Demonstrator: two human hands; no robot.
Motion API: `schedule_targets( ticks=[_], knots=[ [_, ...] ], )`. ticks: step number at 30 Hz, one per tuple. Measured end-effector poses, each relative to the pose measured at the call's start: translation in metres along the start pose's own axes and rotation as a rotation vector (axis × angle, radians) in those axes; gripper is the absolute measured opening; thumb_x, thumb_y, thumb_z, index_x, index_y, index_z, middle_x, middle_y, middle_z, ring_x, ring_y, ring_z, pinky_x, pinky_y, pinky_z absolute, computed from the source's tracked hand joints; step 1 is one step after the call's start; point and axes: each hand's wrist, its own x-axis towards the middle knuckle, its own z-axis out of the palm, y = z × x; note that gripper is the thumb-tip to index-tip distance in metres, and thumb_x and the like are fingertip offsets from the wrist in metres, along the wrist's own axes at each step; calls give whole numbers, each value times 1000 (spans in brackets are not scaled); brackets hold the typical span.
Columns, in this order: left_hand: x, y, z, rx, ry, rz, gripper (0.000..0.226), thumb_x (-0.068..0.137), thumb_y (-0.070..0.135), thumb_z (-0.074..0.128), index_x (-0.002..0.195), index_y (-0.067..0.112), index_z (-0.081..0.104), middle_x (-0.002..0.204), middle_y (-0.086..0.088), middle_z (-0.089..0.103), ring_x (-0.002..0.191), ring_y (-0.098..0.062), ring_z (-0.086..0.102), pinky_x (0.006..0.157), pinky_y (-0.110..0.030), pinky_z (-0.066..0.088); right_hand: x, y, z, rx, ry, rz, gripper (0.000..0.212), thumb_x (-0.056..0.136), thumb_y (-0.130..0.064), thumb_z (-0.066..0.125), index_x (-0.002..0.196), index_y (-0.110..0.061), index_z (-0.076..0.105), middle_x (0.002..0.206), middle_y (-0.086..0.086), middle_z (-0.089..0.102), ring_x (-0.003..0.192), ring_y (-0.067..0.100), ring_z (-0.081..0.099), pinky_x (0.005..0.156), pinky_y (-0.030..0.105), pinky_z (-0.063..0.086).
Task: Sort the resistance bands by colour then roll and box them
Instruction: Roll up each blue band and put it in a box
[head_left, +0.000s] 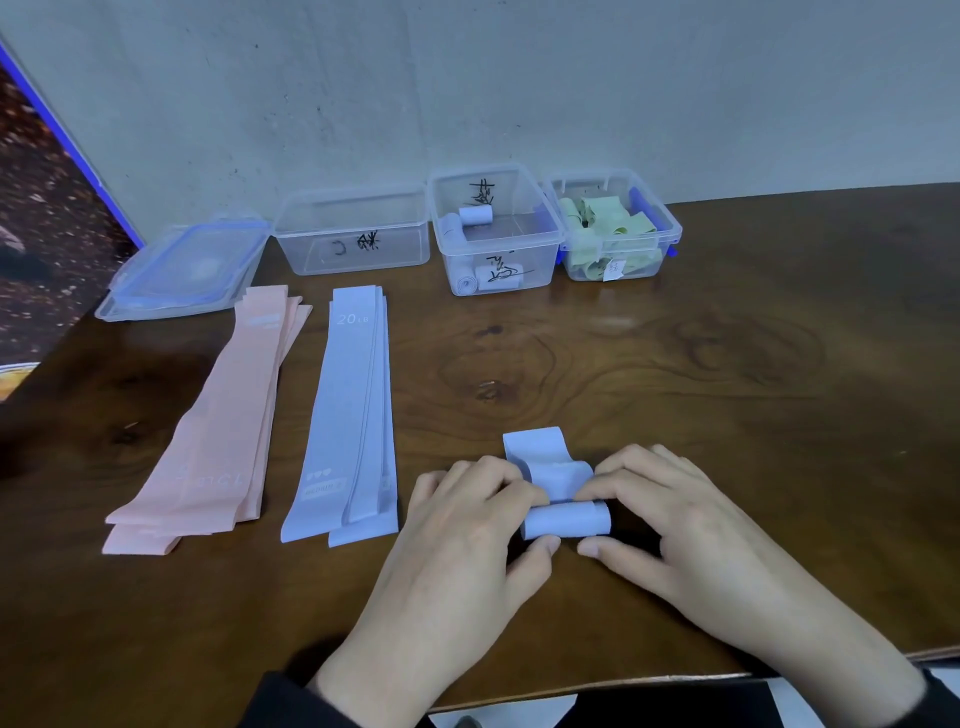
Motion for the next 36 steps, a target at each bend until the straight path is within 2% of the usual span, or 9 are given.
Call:
schedule_targets(
  ticks=[3,8,12,18,22,25,29,31,36],
  knots=[
    [0,1,-1,-28,-1,-15,32,92,57,41,111,38,59,110,24,46,102,-2,45,89,-28,43,0,0,1,-3,1,-2,27,96,-53,53,111,-35,66,110,-23,53,98,11,54,84,35,47],
    [0,-1,-1,-41,4,-5,24,89,50,55,110,38,57,108,23,45,99,-3,47,88,-31,44,-1,0,0,-2,-5,1,27,97,-56,52,112,-37,64,110,-24,52,99,8,54,86,34,46],
    [-1,0,-2,-14,7,-6,26,92,53,49,110,38,60,107,23,44,99,0,42,87,-28,44,-1,0,-1,23,17,-9,26,92,-54,60,112,-38,61,109,-25,51,98,8,55,85,36,48],
    [0,0,-2,-35,5,-14,29,88,54,56,113,37,58,109,22,44,99,0,42,88,-26,43,-2,-2,0,-4,26,-13,27,98,-54,51,110,-34,66,106,-23,52,95,7,53,83,34,48],
    [0,1,-3,-6,11,-22,33,89,57,47,109,37,63,106,22,43,97,2,36,84,-24,42,-1,-2,0,0,40,-3,31,97,-54,51,118,-34,62,110,-25,50,100,8,55,87,34,49],
    [0,3,-3,-8,14,-20,34,90,58,44,109,36,63,105,22,42,96,1,37,84,-25,43,-1,-2,-1,5,26,-7,31,93,-56,55,117,-37,62,110,-25,51,100,7,54,85,34,49],
    [-1,3,-3,12,18,-5,32,88,53,60,116,38,55,112,21,41,100,2,37,86,-22,40,0,-1,1,-23,30,-8,33,97,-56,49,115,-35,66,109,-24,51,98,9,54,84,35,49],
    [-1,3,-2,26,30,6,31,88,47,67,116,36,59,112,19,42,100,1,38,86,-23,40,0,-1,2,-25,41,-5,35,98,-55,49,117,-33,68,108,-23,51,97,10,54,84,34,49],
    [0,3,-2,31,56,2,28,90,45,64,115,34,64,105,17,43,94,-3,44,84,-28,44,0,-4,2,-41,85,-8,31,98,-50,52,119,-31,64,109,-20,53,95,10,55,81,36,51]
  ],
)
